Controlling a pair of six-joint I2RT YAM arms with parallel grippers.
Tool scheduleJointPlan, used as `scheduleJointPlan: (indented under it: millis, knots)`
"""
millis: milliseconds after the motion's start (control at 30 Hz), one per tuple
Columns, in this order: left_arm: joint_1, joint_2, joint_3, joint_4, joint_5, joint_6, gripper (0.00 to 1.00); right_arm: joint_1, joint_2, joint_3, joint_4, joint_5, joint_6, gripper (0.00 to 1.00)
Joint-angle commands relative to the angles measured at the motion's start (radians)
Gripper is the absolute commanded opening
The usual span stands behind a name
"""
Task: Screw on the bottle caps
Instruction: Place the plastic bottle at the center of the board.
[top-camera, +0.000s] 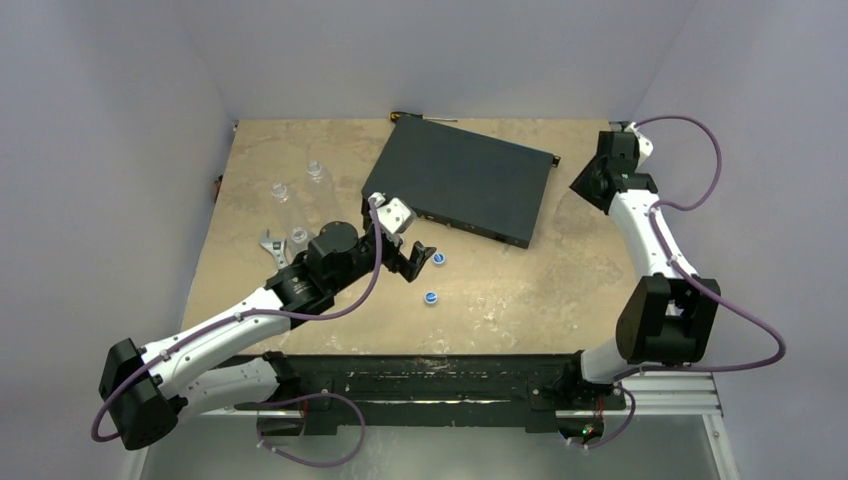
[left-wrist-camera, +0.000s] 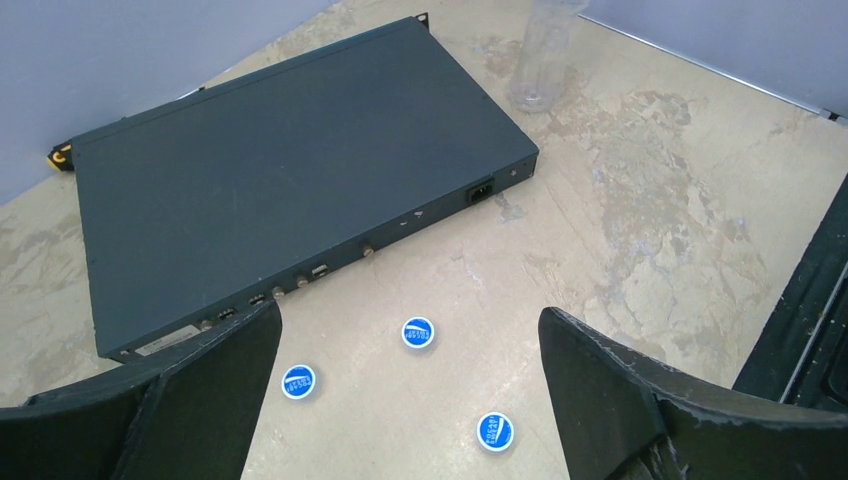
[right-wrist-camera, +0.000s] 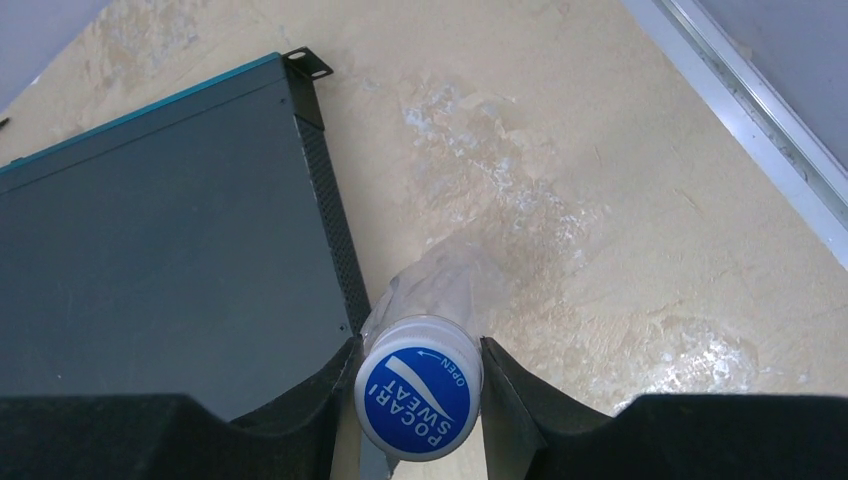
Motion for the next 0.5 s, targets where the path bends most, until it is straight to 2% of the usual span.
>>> scheduleJointPlan:
  millis: [0, 100, 467]
  knots:
    - [0.010, -0.020, -0.006, 0.033, -0.023, 0.002, 0.99, -0.013, -0.007, -0.025, 0.089, -0.044, -0.009, 0.05]
    - [0.013, -0.016, -0.006, 0.034, -0.023, 0.002, 0.99, -0.014, 0.000, -0.042, 0.099, -0.052, -0.010, 0.11]
    - [0.024, -0.012, -0.010, 0.036, -0.017, 0.002, 1.00, -0.015, 0.000, -0.062, 0.099, -0.036, -0.016, 0.46]
